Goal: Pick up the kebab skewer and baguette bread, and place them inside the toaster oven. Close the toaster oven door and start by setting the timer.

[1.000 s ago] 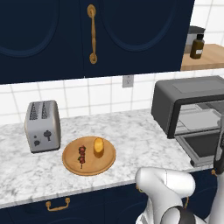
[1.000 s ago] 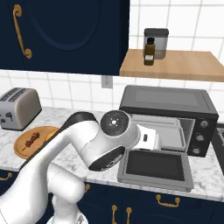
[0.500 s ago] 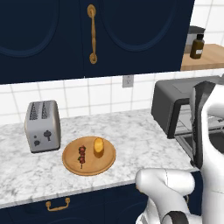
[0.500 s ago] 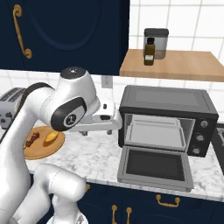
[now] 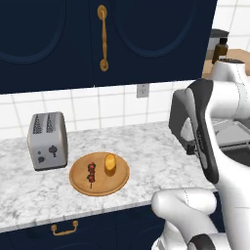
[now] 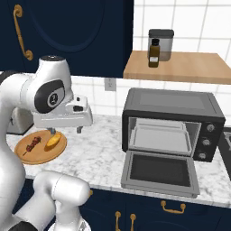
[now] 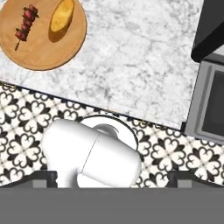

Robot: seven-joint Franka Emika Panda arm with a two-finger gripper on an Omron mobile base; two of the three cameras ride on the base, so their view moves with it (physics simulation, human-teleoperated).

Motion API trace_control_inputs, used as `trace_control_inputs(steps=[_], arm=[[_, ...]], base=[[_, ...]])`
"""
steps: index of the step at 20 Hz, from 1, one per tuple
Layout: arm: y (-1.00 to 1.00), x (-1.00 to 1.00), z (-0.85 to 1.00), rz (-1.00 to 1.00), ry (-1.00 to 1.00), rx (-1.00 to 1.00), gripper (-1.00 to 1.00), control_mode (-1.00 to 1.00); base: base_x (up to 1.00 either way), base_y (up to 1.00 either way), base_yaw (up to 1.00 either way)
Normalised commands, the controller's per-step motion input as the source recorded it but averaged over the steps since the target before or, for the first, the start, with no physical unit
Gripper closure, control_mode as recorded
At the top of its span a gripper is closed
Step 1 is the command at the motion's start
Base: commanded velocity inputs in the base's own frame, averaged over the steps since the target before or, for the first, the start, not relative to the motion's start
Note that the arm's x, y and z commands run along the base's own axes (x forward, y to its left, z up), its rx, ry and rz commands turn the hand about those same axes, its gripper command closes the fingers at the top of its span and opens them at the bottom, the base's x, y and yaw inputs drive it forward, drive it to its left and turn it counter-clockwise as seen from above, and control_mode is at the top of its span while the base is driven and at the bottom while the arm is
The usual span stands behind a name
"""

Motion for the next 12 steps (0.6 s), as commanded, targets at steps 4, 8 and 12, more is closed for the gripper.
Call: trace_control_inputs(steps=[4,8,12], arm=[[0.97,0.09,-0.13,-0.18,0.02,0.03,-1.0,-1.0],[0.86,0.14,-0.24,-0.28,0.0,0.04,-1.0,-1.0],[0.62,0.46,-0.24,-0.26,-0.02,0.0,-1.0,-1.0]], base=[[0.0,0.0,0.0],[0.0,0.0,0.0],[0.0,0.0,0.0]])
